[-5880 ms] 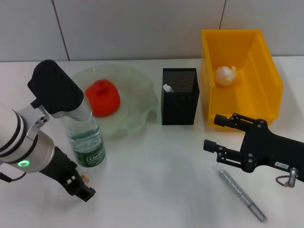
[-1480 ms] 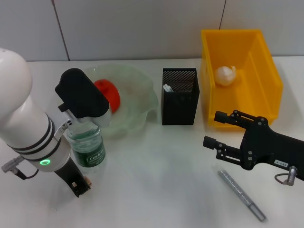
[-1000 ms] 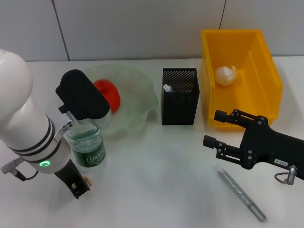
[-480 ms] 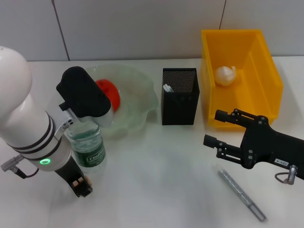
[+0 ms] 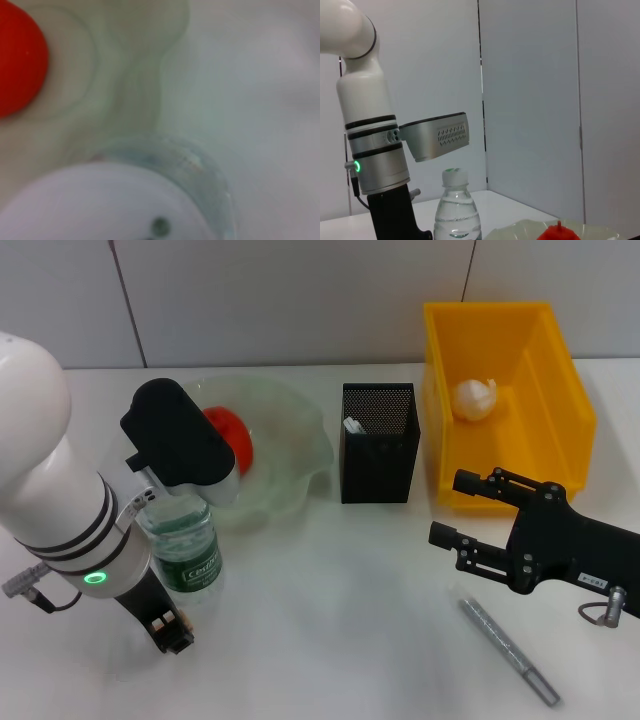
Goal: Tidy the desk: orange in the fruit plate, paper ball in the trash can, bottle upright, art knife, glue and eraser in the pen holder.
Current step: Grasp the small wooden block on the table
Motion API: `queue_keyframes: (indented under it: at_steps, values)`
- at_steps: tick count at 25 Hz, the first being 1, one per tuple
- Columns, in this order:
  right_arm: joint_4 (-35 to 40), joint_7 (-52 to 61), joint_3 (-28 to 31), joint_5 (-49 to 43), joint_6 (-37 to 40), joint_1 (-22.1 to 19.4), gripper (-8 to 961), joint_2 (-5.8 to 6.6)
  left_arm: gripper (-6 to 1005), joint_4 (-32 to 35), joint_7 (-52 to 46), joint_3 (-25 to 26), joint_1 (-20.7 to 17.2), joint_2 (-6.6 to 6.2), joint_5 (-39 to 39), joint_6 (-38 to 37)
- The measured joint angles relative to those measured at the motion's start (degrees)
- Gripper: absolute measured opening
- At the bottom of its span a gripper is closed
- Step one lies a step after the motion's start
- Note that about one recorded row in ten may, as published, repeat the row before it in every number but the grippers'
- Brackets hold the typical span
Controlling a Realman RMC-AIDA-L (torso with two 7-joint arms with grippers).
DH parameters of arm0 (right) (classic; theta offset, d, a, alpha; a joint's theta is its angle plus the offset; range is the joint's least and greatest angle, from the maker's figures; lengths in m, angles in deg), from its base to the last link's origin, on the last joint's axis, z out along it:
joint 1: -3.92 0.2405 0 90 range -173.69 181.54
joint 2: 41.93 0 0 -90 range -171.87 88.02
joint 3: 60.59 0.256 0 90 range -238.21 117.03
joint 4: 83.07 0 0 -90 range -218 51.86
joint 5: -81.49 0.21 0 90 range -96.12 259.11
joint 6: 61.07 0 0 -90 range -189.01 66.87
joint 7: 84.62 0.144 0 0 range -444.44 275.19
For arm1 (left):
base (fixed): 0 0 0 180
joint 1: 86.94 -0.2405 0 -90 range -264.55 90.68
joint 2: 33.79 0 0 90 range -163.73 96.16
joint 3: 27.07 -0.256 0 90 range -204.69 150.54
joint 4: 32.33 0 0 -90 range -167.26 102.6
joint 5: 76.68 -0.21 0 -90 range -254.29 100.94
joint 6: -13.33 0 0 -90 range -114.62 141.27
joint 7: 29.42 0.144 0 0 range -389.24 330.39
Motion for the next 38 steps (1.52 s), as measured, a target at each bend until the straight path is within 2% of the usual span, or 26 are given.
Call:
queue_keyframes:
  at_steps: [38]
  values:
    - [0.04, -0.03, 0.00, 0.01, -0.32, 0.36, 698, 0.00, 356, -4.62, 0.84, -0.18, 1.75, 0.00, -0.05, 1.37]
